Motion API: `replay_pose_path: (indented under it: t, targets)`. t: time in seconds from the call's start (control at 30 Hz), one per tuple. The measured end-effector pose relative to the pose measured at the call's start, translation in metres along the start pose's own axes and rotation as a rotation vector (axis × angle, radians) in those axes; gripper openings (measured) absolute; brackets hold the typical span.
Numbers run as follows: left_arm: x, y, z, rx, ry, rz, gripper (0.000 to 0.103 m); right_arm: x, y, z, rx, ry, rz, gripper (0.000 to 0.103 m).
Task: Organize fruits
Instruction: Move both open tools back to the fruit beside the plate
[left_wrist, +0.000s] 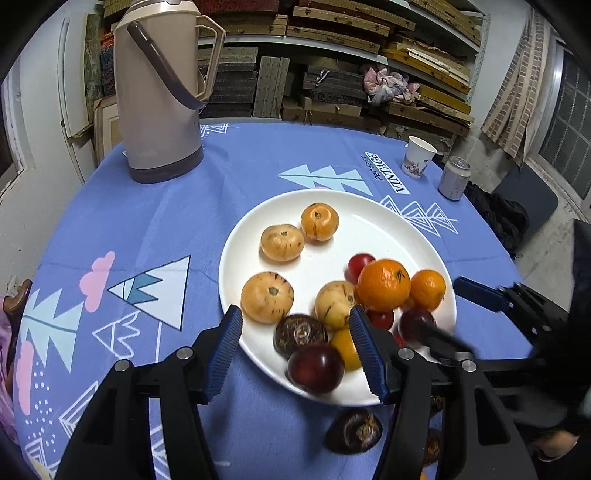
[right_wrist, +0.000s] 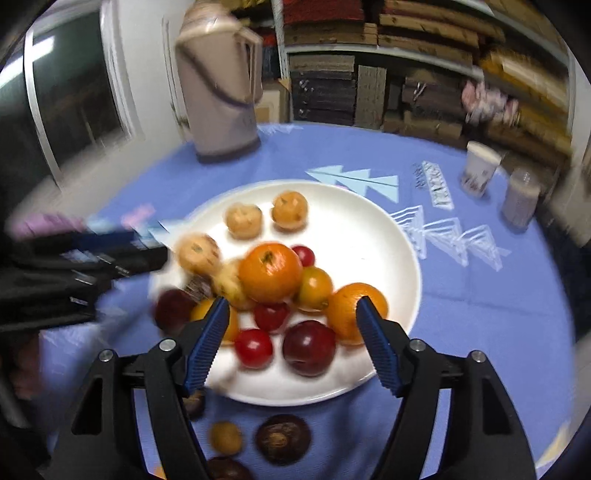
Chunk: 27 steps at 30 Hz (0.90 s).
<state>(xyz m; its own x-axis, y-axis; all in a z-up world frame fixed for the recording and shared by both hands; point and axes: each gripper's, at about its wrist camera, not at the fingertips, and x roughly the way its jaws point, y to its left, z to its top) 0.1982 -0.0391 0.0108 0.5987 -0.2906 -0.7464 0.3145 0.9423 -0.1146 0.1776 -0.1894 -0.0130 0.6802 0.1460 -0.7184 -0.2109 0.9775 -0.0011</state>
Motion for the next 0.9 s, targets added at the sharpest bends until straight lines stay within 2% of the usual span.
replay_pose_path:
  t: [0.1, 0.27, 0.33, 0.53, 0.9]
  targets:
    - [0.002, 0.000, -0.002, 0.005, 0.010, -0.001, 0.061, 0.011, 0.008, 0.002, -0.030, 0.002, -0.019, 0.069]
    - [0.003, -0.003, -0.004, 0.015, 0.019, -0.008, 0.061, 0.019, -0.012, 0.011, 0.065, -0.039, -0.033, 0.070]
    - [0.004, -0.005, -0.006, 0.022, 0.025, -0.005, 0.061, 0.018, -0.021, 0.014, 0.093, -0.061, -0.068, 0.070]
    - [0.001, -0.009, -0.019, 0.036, 0.040, -0.022, 0.061, -0.003, -0.036, 0.000, 0.143, -0.052, 0.045, 0.070]
    - [-0.006, -0.023, -0.063, 0.074, 0.097, -0.065, 0.061, -0.048, -0.044, -0.059, 0.182, -0.040, 0.111, 0.076]
